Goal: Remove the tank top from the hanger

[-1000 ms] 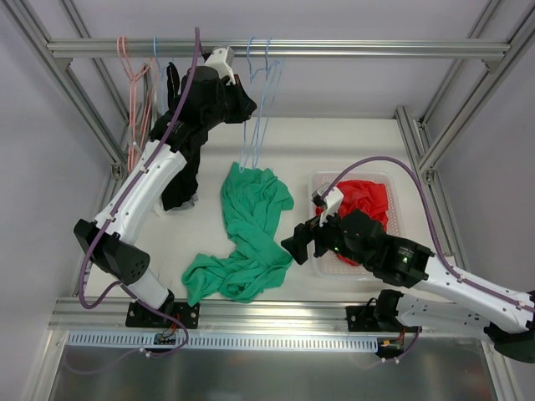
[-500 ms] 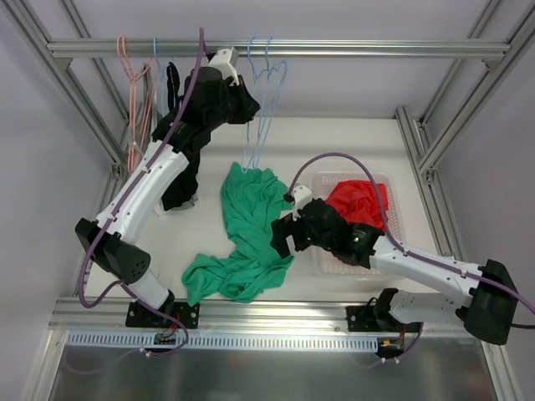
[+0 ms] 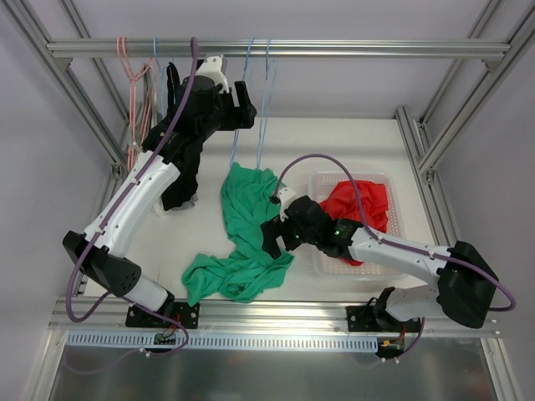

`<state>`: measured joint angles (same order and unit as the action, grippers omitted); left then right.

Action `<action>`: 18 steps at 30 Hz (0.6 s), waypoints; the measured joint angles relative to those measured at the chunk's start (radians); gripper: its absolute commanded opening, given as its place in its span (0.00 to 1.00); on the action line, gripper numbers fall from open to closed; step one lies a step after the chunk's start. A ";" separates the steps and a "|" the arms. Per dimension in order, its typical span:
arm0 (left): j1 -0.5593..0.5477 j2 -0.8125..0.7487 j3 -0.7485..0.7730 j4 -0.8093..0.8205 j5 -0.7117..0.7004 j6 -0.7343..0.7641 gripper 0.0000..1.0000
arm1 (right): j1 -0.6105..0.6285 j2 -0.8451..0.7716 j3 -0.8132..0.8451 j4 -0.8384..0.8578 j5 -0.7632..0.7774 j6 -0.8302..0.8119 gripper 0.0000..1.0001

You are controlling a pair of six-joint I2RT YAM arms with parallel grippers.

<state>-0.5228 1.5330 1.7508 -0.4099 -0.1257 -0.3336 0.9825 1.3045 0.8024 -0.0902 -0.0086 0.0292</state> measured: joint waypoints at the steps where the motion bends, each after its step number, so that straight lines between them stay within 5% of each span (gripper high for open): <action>1: 0.000 -0.014 0.000 0.000 -0.010 0.006 0.98 | -0.003 0.014 0.005 0.007 -0.017 -0.006 0.99; 10: 0.000 -0.229 -0.104 0.006 -0.070 0.029 0.99 | -0.016 0.191 0.091 0.076 -0.137 -0.105 1.00; 18: 0.000 -0.582 -0.347 0.002 -0.126 0.036 0.99 | -0.016 0.369 0.144 0.106 -0.287 -0.232 1.00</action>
<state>-0.5228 0.9512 1.4036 -0.4084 -0.2520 -0.2977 0.9668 1.6733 0.9463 0.0162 -0.2955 -0.2024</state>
